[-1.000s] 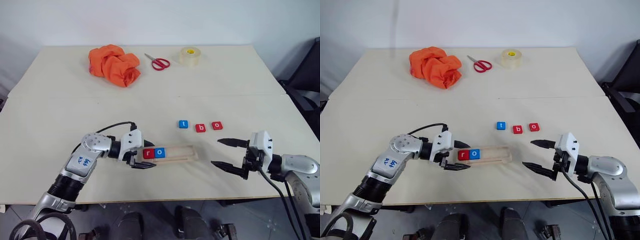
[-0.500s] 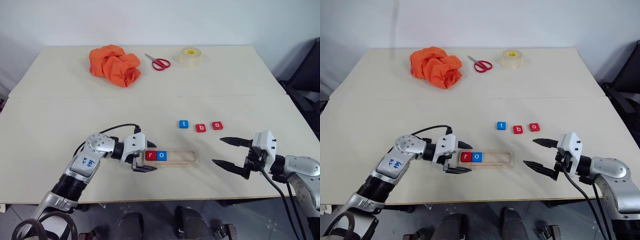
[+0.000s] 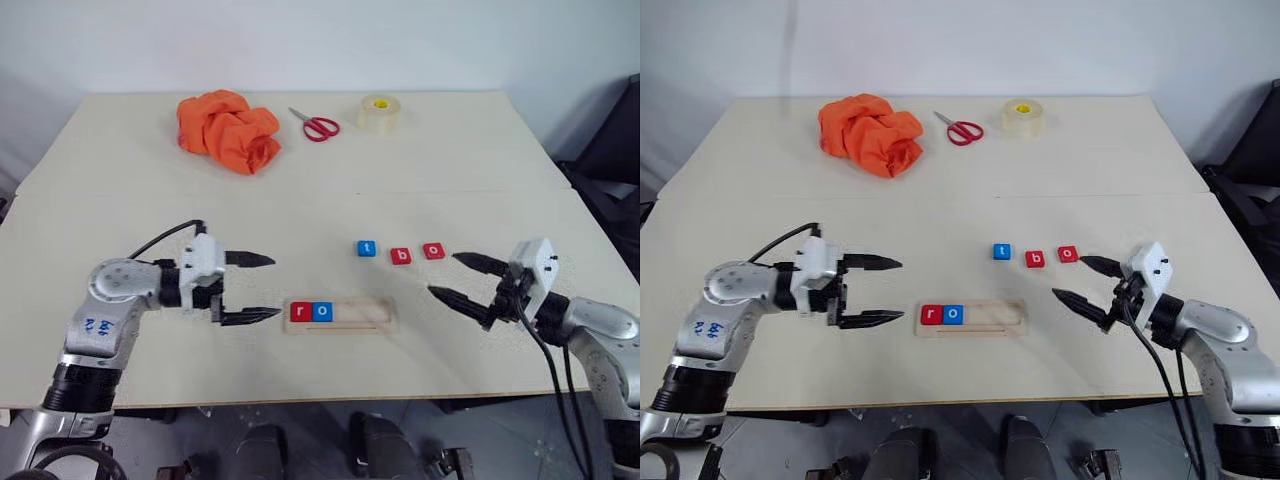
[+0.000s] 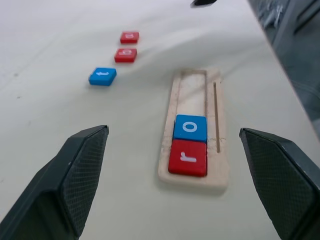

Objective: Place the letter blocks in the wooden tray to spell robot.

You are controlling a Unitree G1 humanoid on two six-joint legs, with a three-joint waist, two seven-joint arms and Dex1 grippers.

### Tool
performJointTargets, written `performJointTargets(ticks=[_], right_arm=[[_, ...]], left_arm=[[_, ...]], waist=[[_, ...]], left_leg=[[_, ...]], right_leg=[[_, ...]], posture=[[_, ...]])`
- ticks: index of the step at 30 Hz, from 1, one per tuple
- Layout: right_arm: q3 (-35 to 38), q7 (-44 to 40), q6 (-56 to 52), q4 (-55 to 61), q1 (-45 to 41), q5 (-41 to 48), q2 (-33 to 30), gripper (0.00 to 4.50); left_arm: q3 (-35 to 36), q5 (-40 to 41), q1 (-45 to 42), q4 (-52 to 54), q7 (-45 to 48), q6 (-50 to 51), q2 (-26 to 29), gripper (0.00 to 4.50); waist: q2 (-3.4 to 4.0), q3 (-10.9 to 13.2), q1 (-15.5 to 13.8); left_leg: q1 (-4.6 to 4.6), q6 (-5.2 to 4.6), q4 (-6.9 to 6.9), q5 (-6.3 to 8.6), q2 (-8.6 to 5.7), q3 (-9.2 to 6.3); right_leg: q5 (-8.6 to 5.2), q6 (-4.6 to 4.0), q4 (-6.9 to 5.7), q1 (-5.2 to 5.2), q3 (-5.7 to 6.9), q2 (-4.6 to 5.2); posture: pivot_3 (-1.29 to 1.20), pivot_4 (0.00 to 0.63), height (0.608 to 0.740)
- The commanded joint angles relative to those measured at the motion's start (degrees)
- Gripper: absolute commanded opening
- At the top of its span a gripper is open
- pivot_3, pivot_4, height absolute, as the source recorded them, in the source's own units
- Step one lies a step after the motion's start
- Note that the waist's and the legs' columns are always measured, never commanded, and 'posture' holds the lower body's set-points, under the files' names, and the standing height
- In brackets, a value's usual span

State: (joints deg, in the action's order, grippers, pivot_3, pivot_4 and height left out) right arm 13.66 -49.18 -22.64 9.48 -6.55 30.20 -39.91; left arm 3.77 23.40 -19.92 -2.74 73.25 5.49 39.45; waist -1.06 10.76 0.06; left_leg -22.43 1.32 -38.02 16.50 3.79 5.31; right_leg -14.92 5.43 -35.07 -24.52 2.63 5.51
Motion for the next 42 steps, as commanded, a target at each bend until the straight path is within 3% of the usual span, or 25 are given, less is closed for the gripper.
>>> performJointTargets(ticks=[1, 11, 21, 34, 38, 42], right_arm=[[1.4, 4.2, -1.3, 3.4, -0.4, 0.7, 1.8, 4.50], [5.5, 7.2, -5.9, 14.4, 10.8, 2.2, 0.5, 4.50], [6.4, 9.9, -7.9, 17.0, 13.3, 2.0, 1.7, 4.50], [6.0, 14.5, -14.3, 21.1, 9.9, 4.8, 1.5, 4.50], [5.2, 21.7, -22.0, 22.1, 5.7, 6.4, 3.3, 4.50], [2.1, 30.8, -27.5, 21.7, -1.3, 6.1, 9.5, 4.50]], left_arm=[[2.4, 3.3, 1.0, -4.3, 5.4, -6.2, -1.0, 4.46], [1.4, 1.7, 1.1, -17.4, 12.5, -21.3, -4.1, 4.46], [0.7, 1.9, -1.6, -19.8, 12.6, -23.3, -6.0, 4.46], [0.6, 2.5, -1.1, -18.0, 12.0, -21.9, -6.1, 4.46], [0.9, 2.7, -0.8, -17.9, 12.2, -21.9, -6.0, 4.46], [1.1, 2.7, -0.3, -17.8, 12.2, -22.4, -5.9, 4.46]], waist=[[0.00, 0.0, 0.0], [-0.02, 0.0, -0.4], [-0.06, 0.0, 0.0], [-0.06, 0.0, 0.0], [-0.06, 0.0, 0.1], [-0.06, 0.0, 0.3]], left_leg=[[0.00, 0.00, -0.01, 0.00, 0.00, 0.00], [-0.04, -0.06, -0.01, 0.05, -0.02, 0.01], [0.00, -0.06, 0.00, 0.05, 0.01, 0.00], [-0.01, -0.06, 0.00, 0.05, 0.01, -0.01], [-0.01, -0.07, 0.00, 0.05, 0.01, -0.01], [-0.01, -0.07, 0.01, 0.05, 0.04, 0.00]], right_leg=[[0.00, 0.00, 0.00, 0.01, 0.00, 0.00], [0.00, 0.01, 0.05, 0.02, 0.01, 0.06], [0.02, 0.02, 0.03, 0.03, 0.01, 0.02], [0.01, 0.01, 0.04, 0.03, 0.01, 0.02], [0.01, 0.01, 0.05, 0.03, 0.01, 0.03], [0.01, 0.00, 0.04, 0.00, 0.01, 0.00]], posture=[[0.00, 0.150, 0.740], [0.00, 0.150, 0.740], [0.00, 0.150, 0.740], [0.00, 0.150, 0.740], [0.00, 0.150, 0.740], [0.00, 0.150, 0.740]])
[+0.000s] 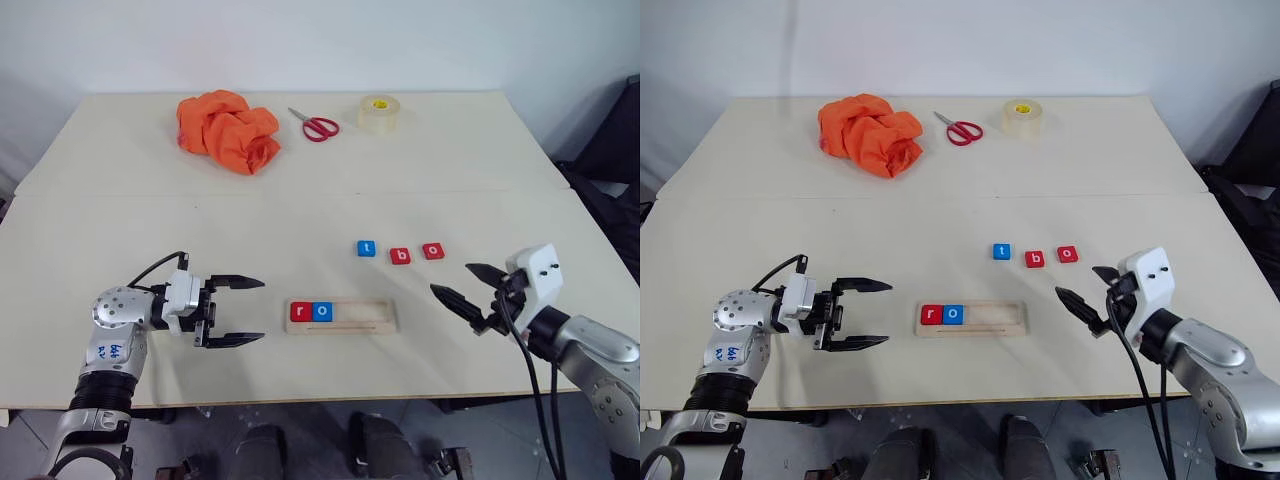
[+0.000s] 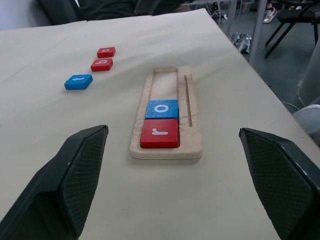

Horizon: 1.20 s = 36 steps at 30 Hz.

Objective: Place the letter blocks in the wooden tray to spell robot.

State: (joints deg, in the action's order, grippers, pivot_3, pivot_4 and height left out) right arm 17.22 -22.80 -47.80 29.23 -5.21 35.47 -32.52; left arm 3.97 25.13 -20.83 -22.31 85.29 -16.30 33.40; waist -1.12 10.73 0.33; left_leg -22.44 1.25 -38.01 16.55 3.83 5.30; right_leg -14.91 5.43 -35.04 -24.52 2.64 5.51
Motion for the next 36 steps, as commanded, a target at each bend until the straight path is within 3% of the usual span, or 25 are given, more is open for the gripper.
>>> performJointTargets(ticks=[1, 9, 26, 36], right_arm=[[-2.2, 5.0, -2.5, 1.9, -3.3, 0.4, 2.9, 4.50], [-11.0, 10.6, 1.4, -8.2, -8.9, -8.1, 10.7, 4.50], [-15.5, 6.9, 5.3, -17.1, -13.2, -13.9, 13.4, 4.50], [-16.8, 9.4, 4.9, -22.2, -16.3, -18.2, 15.6, 4.50]], left_arm=[[0.8, 1.0, 0.8, 1.9, 0.1, -0.6, 0.1, 4.46], [0.5, 1.1, 2.9, 5.7, -1.6, 0.2, -0.5, 4.46], [1.0, 1.7, 7.9, 11.8, -4.7, 1.5, -0.5, 4.46], [1.2, 1.7, 9.1, 12.8, -6.0, 1.5, -0.2, 4.46]], waist=[[0.00, 0.0, 0.0], [0.00, 0.0, -0.2], [0.00, 0.0, 0.0], [0.00, 0.0, 1.1]], left_leg=[[0.00, 0.00, 0.01, 0.00, 0.00, 0.00], [-0.11, -0.03, 0.03, 0.05, -0.03, 0.01], [-0.11, -0.05, 0.04, 0.06, 0.00, 0.01], [-0.09, -0.05, 0.04, 0.06, 0.01, 0.01]], right_leg=[[0.00, -0.01, 0.00, -0.02, 0.00, 0.00], [-0.03, -0.04, 0.06, -0.04, 0.01, 0.04], [-0.03, -0.04, 0.05, -0.07, 0.02, 0.02], [-0.03, -0.04, 0.04, -0.05, 0.02, 0.03]], posture=[[0.00, 0.150, 0.740], [0.00, 0.150, 0.740], [0.00, 0.150, 0.740], [0.00, 0.150, 0.740]])
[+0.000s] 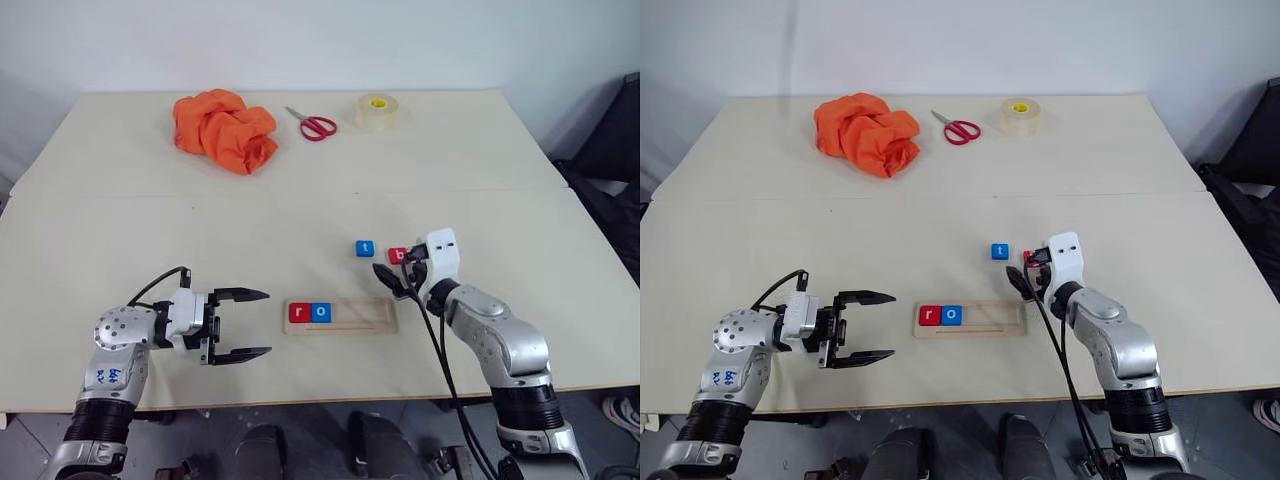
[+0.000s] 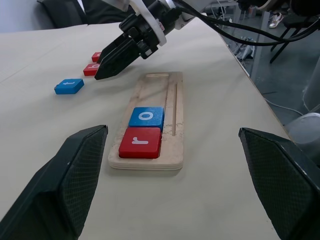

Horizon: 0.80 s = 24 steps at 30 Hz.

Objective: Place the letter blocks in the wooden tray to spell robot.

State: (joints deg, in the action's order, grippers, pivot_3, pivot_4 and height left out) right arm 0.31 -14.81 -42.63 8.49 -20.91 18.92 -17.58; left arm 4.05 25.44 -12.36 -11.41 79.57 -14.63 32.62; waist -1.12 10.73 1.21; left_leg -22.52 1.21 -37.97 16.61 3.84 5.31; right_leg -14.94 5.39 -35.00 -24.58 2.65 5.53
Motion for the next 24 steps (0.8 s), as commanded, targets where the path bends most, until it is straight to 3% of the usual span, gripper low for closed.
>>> performJointTargets(ticks=[1, 9, 16, 19, 24], right_arm=[[0.1, 2.3, -0.8, -1.8, -0.8, -2.1, 0.9, 4.08], [-0.1, 3.3, -0.1, -0.8, -0.5, -4.0, 2.6, 1.44], [2.0, 3.2, -4.7, 11.5, 2.6, -1.7, 2.2, 1.45], [5.7, 3.9, -11.0, 24.1, 9.3, 0.4, 0.2, 1.45], [9.1, 7.1, -18.1, 33.3, 15.9, 0.8, 0.7, 1.45]], left_arm=[[1.2, 1.4, 0.7, 1.9, -0.2, -0.2, 0.6, 4.50], [2.3, 2.4, 0.6, -0.1, 2.0, -0.5, 1.9, 4.50], [3.4, 2.6, -2.3, -6.4, 5.0, -1.7, 3.0, 4.50], [3.0, 2.2, -4.9, -10.8, 8.1, -2.9, 2.9, 4.50], [2.6, 1.7, -7.7, -15.0, 9.4, -4.3, 2.4, 4.50]], waist=[[0.00, 0.0, 0.3], [0.00, 0.0, 0.5], [0.00, 0.0, 0.4], [-0.01, 0.0, 0.0], [-0.04, 0.0, -0.1]], left_leg=[[0.00, 0.00, 0.00, 0.00, 0.00, -0.01], [0.01, 0.01, 0.02, 0.00, 0.01, -0.01], [-0.08, 0.01, 0.09, 0.01, 0.02, -0.01], [-0.31, 0.01, 0.09, 0.01, 0.00, -0.08], [-0.66, 0.01, 0.03, 0.01, -0.04, -0.08]], right_leg=[[0.00, 0.00, 0.00, 0.01, 0.00, 0.00], [0.00, -0.01, 0.00, 0.00, 0.00, 0.00], [-0.03, -0.05, 0.01, -0.12, 0.02, 0.00], [-0.03, -0.05, 0.04, -0.29, 0.11, 0.03], [0.00, 0.00, 0.11, -0.55, 0.12, 0.04]], posture=[[0.00, 0.150, 0.740], [0.00, 0.150, 0.740], [0.00, 0.150, 0.740], [0.00, 0.150, 0.740], [0.00, 0.150, 0.740]])
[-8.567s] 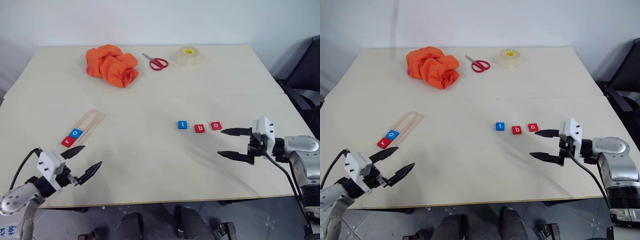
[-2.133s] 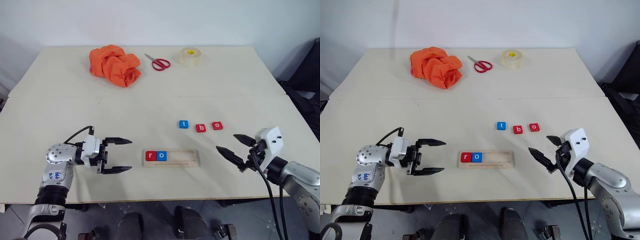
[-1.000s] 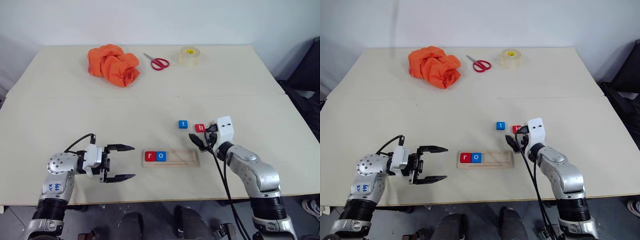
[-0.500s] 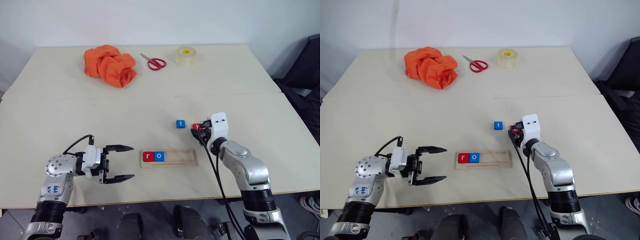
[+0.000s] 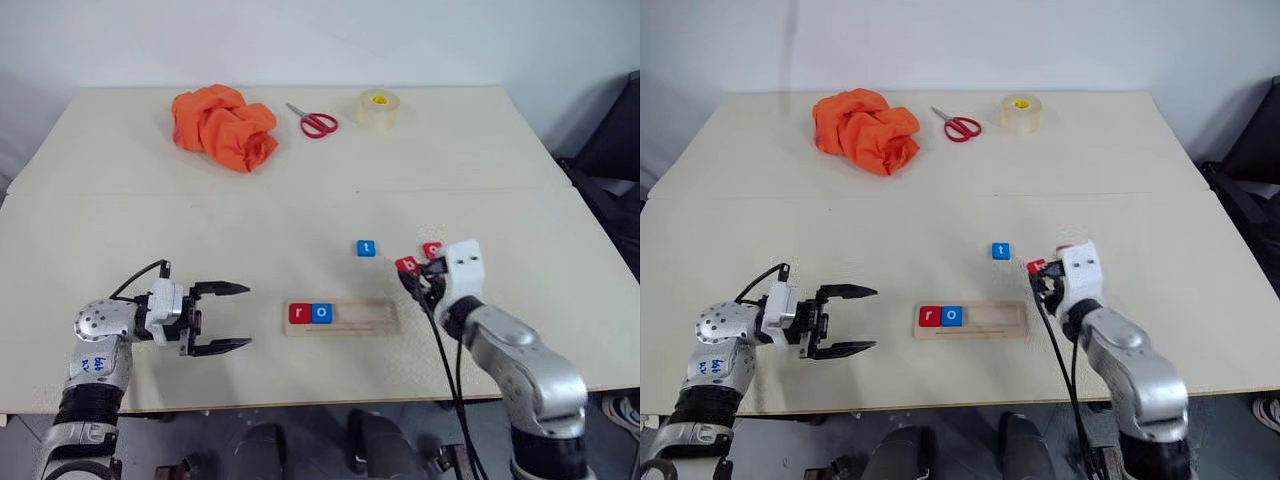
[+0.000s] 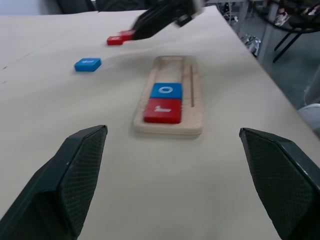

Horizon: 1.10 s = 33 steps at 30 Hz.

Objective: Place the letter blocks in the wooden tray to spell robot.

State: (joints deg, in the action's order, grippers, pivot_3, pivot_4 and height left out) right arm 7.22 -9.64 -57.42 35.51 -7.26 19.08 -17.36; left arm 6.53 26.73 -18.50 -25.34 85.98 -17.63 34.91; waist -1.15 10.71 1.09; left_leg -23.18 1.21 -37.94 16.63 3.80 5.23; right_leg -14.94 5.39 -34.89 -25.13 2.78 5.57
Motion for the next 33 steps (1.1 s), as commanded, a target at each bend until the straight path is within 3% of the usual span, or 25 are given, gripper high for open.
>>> performJointTargets(ticks=[1, 11, 18, 20, 26, 29, 33], right_arm=[[2.7, 2.4, -4.3, 7.7, 3.3, 0.9, 0.8, 1.45], [3.7, 7.1, -9.6, 12.7, 8.6, 0.3, 5.6, 1.45], [3.6, 4.6, -9.0, 14.1, 8.5, 1.1, 2.6, 3.90], [4.0, 1.5, -9.5, 15.0, 8.3, 2.5, -0.6, 4.48], [4.1, -11.3, -5.9, 14.3, 8.3, 6.0, -15.5, 4.48], [2.5, -22.5, 2.7, 6.8, 7.1, 4.3, -27.3, 4.48], [-2.0, -33.2, 13.1, -4.6, 3.2, 1.8, -36.2, 4.48]], left_arm=[[-0.1, 0.3, -2.0, -1.5, 3.1, -1.5, -0.1, 4.50], [-1.8, 0.1, -4.0, -3.1, 2.9, -2.4, -1.2, 4.50], [-1.9, 0.7, -3.4, -2.1, 2.8, -2.2, -1.1, 4.50], [-1.8, 0.8, -3.2, -1.8, 2.8, -2.1, -1.1, 4.50], [-1.8, 1.0, -2.2, -0.7, 2.6, -2.1, -1.2, 4.50], [-1.8, 1.2, -1.3, 0.4, 1.9, -2.1, -1.6, 4.50], [-1.6, 1.4, 0.4, 2.4, 1.2, -2.1, -1.9, 4.50]], waist=[[-0.01, 0.0, 0.1], [-0.01, 0.0, 0.5], [-0.01, 0.0, 0.5], [-0.01, 0.0, 0.5], [-0.04, 0.0, 0.4], [-0.04, 0.0, 0.4], [-0.09, 0.0, 0.4]], left_leg=[[0.00, 0.00, 0.00, 0.00, 0.01, -0.01], [0.02, -0.01, -0.01, -0.01, 0.03, -0.02], [0.01, -0.01, -0.01, -0.02, 0.01, -0.02], [0.01, -0.01, -0.01, -0.01, 0.02, -0.02], [0.01, -0.01, -0.02, -0.01, 0.01, -0.03], [0.02, -0.02, -0.03, -0.01, 0.00, -0.01], [0.05, -0.03, -0.07, -0.02, 0.00, -0.01]], right_leg=[[0.00, 0.00, -0.01, -0.01, 0.00, -0.01], [0.00, -0.01, -0.09, -0.04, -0.02, -0.05], [0.00, -0.01, -0.08, -0.04, -0.02, -0.04], [-0.01, -0.01, -0.08, -0.04, -0.02, -0.04], [-0.01, -0.01, -0.05, -0.03, -0.02, -0.04], [0.00, 0.00, -0.05, -0.03, -0.04, -0.04], [0.04, 0.07, 0.03, 0.04, -0.04, -0.04]], posture=[[0.00, 0.150, 0.740], [0.00, 0.150, 0.740], [0.00, 0.150, 0.740], [0.00, 0.150, 0.740], [0.00, 0.150, 0.740], [0.00, 0.150, 0.740], [0.00, 0.150, 0.740]])
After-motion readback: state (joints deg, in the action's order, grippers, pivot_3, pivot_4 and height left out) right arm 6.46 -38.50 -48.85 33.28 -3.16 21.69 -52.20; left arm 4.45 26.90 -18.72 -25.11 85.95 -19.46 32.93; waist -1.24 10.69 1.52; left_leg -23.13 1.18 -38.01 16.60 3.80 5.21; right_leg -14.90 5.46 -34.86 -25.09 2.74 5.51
